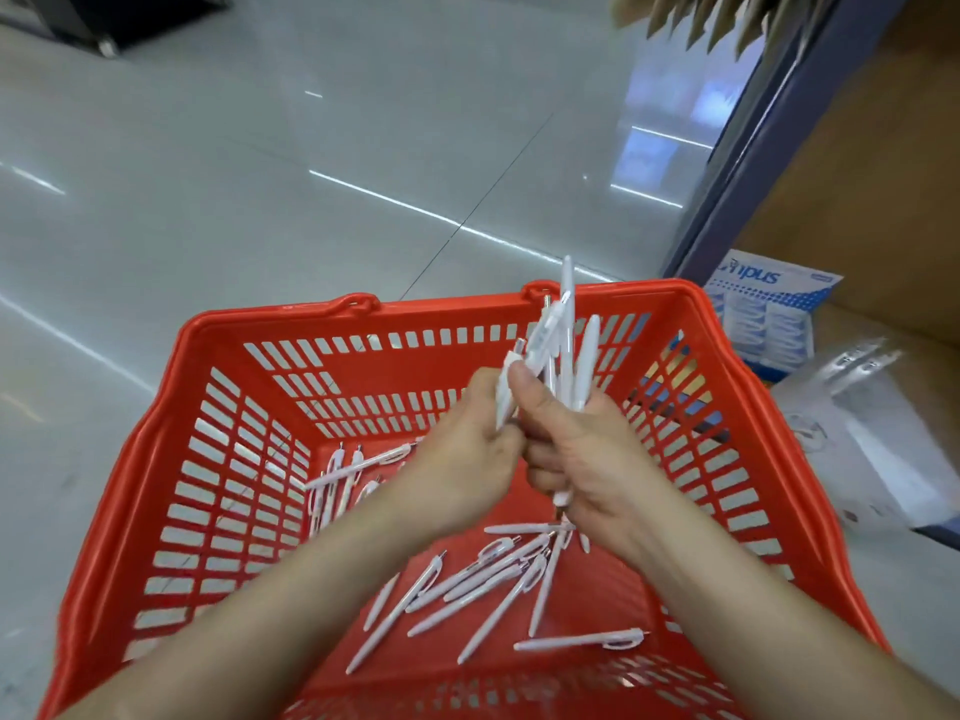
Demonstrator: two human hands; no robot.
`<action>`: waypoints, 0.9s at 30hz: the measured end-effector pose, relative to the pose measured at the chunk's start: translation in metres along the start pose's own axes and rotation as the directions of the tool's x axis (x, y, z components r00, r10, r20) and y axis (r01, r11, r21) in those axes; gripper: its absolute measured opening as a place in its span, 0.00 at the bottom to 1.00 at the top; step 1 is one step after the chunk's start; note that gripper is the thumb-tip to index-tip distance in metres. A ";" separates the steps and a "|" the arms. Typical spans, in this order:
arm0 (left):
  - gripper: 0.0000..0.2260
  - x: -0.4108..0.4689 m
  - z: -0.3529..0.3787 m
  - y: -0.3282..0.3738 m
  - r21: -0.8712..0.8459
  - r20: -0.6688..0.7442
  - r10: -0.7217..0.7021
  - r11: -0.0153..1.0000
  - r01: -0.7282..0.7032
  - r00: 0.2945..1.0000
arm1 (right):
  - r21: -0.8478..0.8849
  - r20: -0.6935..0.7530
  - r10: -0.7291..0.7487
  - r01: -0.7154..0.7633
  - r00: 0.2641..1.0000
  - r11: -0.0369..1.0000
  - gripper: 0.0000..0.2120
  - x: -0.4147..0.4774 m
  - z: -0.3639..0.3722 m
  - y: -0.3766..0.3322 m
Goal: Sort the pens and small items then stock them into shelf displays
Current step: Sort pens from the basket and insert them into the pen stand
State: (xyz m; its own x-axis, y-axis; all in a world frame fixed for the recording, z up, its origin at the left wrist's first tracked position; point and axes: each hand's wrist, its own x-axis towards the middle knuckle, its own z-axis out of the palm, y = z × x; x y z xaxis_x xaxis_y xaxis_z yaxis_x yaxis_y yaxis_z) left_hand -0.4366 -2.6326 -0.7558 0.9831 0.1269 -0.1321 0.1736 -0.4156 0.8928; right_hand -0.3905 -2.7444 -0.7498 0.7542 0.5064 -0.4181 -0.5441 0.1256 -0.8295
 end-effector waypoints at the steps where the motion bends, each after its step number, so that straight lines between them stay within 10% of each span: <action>1: 0.11 0.000 0.005 0.004 0.111 0.005 0.092 0.990 -0.092 0.996 | -0.061 -0.078 -0.051 0.047 0.996 0.997 0.19 0.001 0.002 0.005; 6: 0.19 -0.002 0.019 0.029 0.240 0.097 0.144 0.957 -0.164 0.985 | -0.145 -0.269 -0.157 0.121 0.950 0.982 0.08 0.007 -0.005 -0.009; 13: 0.15 0.011 0.013 0.069 -0.324 0.111 0.086 0.945 -0.046 0.990 | -0.193 -0.032 -0.113 0.105 0.993 0.976 0.14 -0.006 -0.025 -0.075; 18: 0.16 0.026 0.028 0.095 -0.197 -0.061 0.098 0.975 -0.108 0.993 | -0.322 0.024 -0.195 0.192 0.981 0.927 0.13 -0.015 -0.051 -0.108; 27: 0.14 0.041 0.066 0.155 -0.453 0.112 0.072 0.891 -0.013 0.991 | -0.455 0.045 -0.168 0.170 0.985 0.874 0.19 -0.066 -0.130 -0.157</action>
State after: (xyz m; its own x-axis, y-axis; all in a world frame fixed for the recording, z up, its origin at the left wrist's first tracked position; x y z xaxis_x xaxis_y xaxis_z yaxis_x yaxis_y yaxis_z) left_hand -0.3654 -2.7508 -0.6511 0.9933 -0.0047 -0.1152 0.1152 0.0357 0.9927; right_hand -0.3068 -2.9087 -0.6400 0.8177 0.5158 -0.2555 -0.1804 -0.1919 -0.9647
